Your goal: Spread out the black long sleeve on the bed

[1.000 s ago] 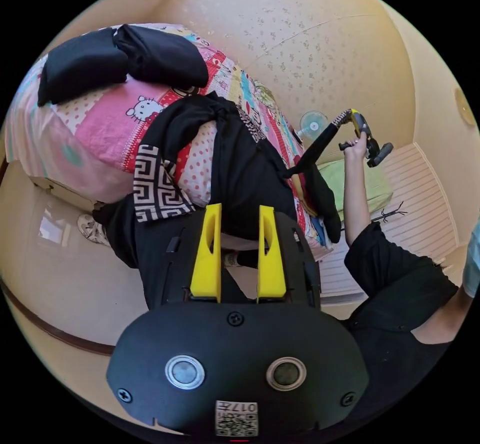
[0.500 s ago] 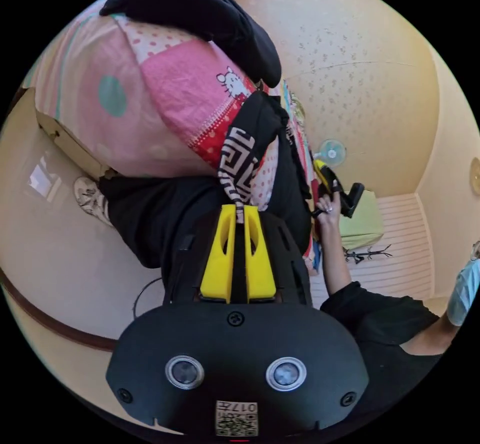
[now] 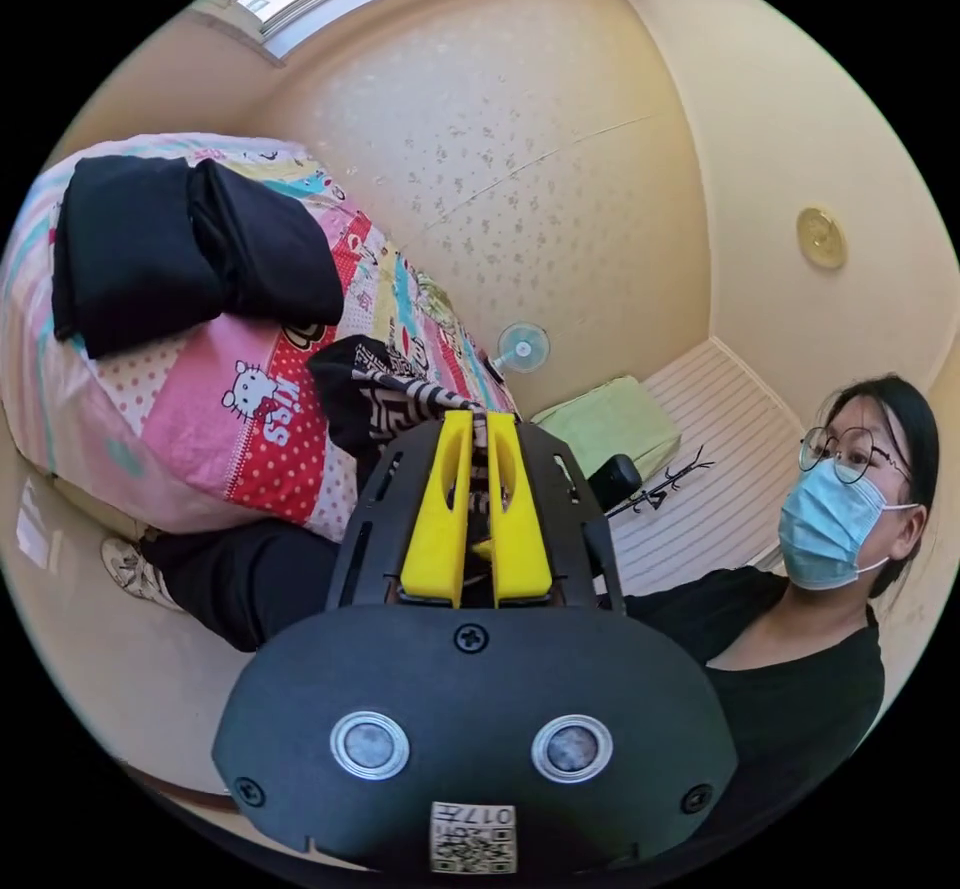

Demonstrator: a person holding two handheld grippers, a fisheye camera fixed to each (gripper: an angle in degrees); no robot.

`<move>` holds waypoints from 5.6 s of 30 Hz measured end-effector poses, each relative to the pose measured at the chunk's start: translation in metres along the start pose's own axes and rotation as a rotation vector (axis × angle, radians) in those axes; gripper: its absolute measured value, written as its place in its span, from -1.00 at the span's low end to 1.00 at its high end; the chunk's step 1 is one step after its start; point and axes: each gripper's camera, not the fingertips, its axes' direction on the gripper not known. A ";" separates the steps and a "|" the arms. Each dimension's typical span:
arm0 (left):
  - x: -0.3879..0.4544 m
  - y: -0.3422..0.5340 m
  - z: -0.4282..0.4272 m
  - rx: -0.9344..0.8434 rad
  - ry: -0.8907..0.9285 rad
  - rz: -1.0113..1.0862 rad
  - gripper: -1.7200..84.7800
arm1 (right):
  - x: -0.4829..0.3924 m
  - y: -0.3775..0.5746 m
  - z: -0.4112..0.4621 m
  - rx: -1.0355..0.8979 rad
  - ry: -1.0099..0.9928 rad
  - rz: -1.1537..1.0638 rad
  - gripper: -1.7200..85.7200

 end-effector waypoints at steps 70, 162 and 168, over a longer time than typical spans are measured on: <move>-0.176 0.026 0.105 -0.317 0.554 -0.235 -0.93 | 0.043 0.612 -0.403 0.245 0.233 1.214 -0.94; -0.135 0.255 0.427 -0.818 0.062 0.242 -0.82 | 0.052 0.576 -0.280 0.207 0.505 1.230 -0.95; -0.167 0.289 0.395 -0.780 0.110 0.191 -0.75 | 0.065 0.629 -0.334 0.373 0.461 1.343 -0.93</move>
